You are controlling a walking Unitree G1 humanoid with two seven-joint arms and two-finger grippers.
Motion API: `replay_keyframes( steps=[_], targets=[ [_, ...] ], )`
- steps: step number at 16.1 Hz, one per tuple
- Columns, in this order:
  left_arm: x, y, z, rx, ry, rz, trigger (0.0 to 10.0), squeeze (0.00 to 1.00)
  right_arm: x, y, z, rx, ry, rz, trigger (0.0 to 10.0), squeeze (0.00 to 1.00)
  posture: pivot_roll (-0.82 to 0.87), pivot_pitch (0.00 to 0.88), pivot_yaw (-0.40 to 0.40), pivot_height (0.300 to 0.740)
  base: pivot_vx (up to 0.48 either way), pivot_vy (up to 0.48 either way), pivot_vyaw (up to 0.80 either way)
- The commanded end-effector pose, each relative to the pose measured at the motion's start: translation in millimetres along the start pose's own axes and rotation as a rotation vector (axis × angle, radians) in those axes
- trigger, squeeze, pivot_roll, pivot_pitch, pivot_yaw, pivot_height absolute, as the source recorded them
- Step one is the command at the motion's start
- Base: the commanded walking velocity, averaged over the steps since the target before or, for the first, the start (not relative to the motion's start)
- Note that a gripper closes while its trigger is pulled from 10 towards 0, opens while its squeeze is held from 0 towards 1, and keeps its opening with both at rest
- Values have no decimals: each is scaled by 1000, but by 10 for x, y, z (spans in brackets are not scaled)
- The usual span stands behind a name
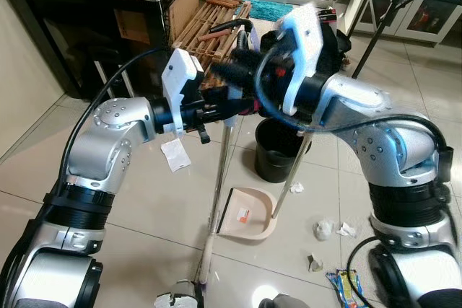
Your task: Sweep floor
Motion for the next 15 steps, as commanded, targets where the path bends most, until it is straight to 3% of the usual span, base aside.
replay_keyframes(
  steps=[1, 2, 3, 4, 5, 6, 7, 8, 9, 10, 12, 14, 15],
  targets=[
    [87, 9, 35, -7, -22, -31, 0, 0, 157, -43, 5, -18, -63, -2, 10000, 1000, -66, 69, 7, 740, 0, 0, 0],
    [94, 52, 67, 5, -25, -43, 0, 0, 345, -145, 34, -85, -163, 8, 10000, 1000, -64, 69, 7, 740, 0, 0, 0],
    [103, 79, 91, 11, -28, -51, 0, 0, 400, -210, 60, -124, -190, 15, 10000, 1000, -65, 69, 7, 740, 0, 0, 0],
    [138, 132, 137, 21, -46, -54, 0, 0, 445, -305, 111, -172, -216, 17, 10000, 702, -65, 69, 8, 740, 0, 0, 0],
    [218, 224, 235, 31, -89, -41, 0, 0, 459, -453, 202, -242, -231, 19, 10000, 0, -69, 70, 10, 740, 0, 0, 0],
    [273, 273, 312, 25, -116, -32, 0, 0, 412, -538, 262, -284, -213, 27, 10000, 0, -69, 70, 8, 740, 0, 0, 0],
    [364, 327, 455, -6, -149, -18, 0, 0, 245, -670, 370, -355, -132, 91, 10000, 0, -67, 71, 7, 740, 0, 0, 0],
    [431, 339, 537, -44, -155, -22, 0, 0, 75, -730, 441, -391, -49, 168, 10000, 0, -65, 71, 6, 740, 0, 0, 0],
    [468, 346, 563, -67, -149, -33, 0, 0, -12, -722, 465, -389, -30, 179, 10000, 0, -61, 71, 5, 740, 0, 0, 0],
    [490, 355, 581, -89, -134, -41, 0, 0, -86, -697, 477, -384, -18, 171, 10000, 0, -58, 70, 5, 740, 0, 0, 0],
    [572, 305, 609, -190, -117, -7, 0, 0, -238, -492, 440, -286, 16, 174, 10000, 0, -51, 64, 5, 740, 0, 0, 0],
    [619, 258, 606, -249, -120, 10, 0, 0, -229, -378, 402, -231, -3, 163, 10000, 0, -44, 60, 4, 740, 0, 0, 0],
    [680, 218, 596, -302, -134, 24, 0, 0, -189, -231, 357, -157, -38, 143, 10000, 0, -41, 56, 5, 740, 0, 0, 0]
  ],
)
Point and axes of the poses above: a point about 5 cm out from each wrist's last joint towards the gripper, its own z axis pointing back from the gripper into the wrist, its own x axis along the axis of the wrist's last joint, y = z × x, the point moved 6 cm from there along -z, pointing out of the wrist towards the gripper, and after that the axes turned 4 degrees about z, right-handed, at the moved point
